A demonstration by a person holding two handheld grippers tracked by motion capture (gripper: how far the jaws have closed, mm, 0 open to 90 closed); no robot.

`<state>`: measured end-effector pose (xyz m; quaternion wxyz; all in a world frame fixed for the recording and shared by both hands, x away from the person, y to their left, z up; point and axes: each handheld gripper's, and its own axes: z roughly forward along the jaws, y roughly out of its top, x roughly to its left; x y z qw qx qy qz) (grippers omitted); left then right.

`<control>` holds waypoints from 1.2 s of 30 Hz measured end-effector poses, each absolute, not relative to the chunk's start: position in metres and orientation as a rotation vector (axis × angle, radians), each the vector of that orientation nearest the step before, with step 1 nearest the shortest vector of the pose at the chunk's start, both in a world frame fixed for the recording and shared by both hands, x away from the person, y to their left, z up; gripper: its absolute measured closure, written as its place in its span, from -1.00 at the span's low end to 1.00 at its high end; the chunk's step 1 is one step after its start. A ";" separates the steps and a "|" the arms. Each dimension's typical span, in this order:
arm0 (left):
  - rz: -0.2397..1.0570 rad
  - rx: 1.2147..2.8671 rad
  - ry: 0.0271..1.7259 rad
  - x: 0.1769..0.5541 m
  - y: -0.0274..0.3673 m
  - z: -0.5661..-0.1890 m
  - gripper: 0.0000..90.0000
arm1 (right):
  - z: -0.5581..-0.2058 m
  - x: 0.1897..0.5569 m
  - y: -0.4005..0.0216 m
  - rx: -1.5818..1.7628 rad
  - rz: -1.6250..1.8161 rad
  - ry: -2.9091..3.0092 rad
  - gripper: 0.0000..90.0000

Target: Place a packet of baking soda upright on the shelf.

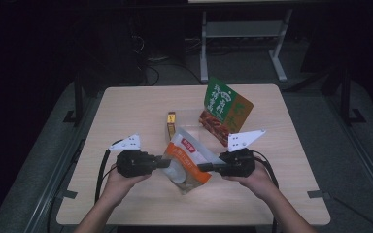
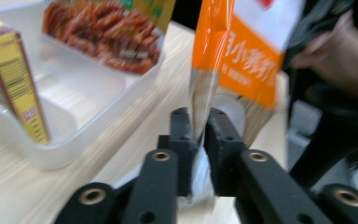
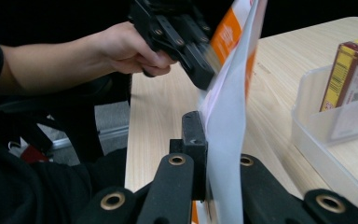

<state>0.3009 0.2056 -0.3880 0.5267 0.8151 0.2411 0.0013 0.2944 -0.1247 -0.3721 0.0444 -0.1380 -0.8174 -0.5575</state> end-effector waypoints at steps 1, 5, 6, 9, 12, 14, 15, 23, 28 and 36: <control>0.008 1.953 0.578 0.302 0.206 -0.389 0.64 | -0.371 0.294 -0.124 -0.413 -1.695 -2.507 1.00; 0.031 1.949 0.600 0.301 0.211 -0.390 0.32 | -0.371 0.292 -0.122 -0.400 -1.686 -2.511 1.00; 0.041 1.954 0.605 0.301 0.213 -0.390 0.27 | -0.371 0.292 -0.122 -0.396 -1.687 -2.508 1.00; 0.094 1.988 0.605 0.299 0.219 -0.392 0.19 | -0.369 0.292 -0.124 -0.398 -1.689 -2.511 1.00; 0.142 2.044 0.615 0.299 0.227 -0.400 0.07 | -0.364 0.292 -0.130 -0.399 -1.717 -2.495 1.00; 0.137 2.041 0.630 0.300 0.230 -0.406 -0.05 | -0.360 0.292 -0.133 -0.399 -1.741 -2.484 1.00; 0.134 2.046 0.632 0.302 0.232 -0.409 -0.11 | -0.359 0.292 -0.134 -0.390 -1.748 -2.486 1.00; 0.105 2.060 0.701 0.312 0.241 -0.425 -0.37 | -0.350 0.296 -0.131 -0.392 -1.765 -2.507 1.00; 0.085 2.059 0.723 0.315 0.243 -0.431 -0.39 | -0.345 0.299 -0.128 -0.387 -1.782 -2.502 1.00; 0.102 2.061 0.722 0.316 0.246 -0.429 -0.40 | -0.335 0.311 -0.135 -0.431 -1.837 -2.499 1.00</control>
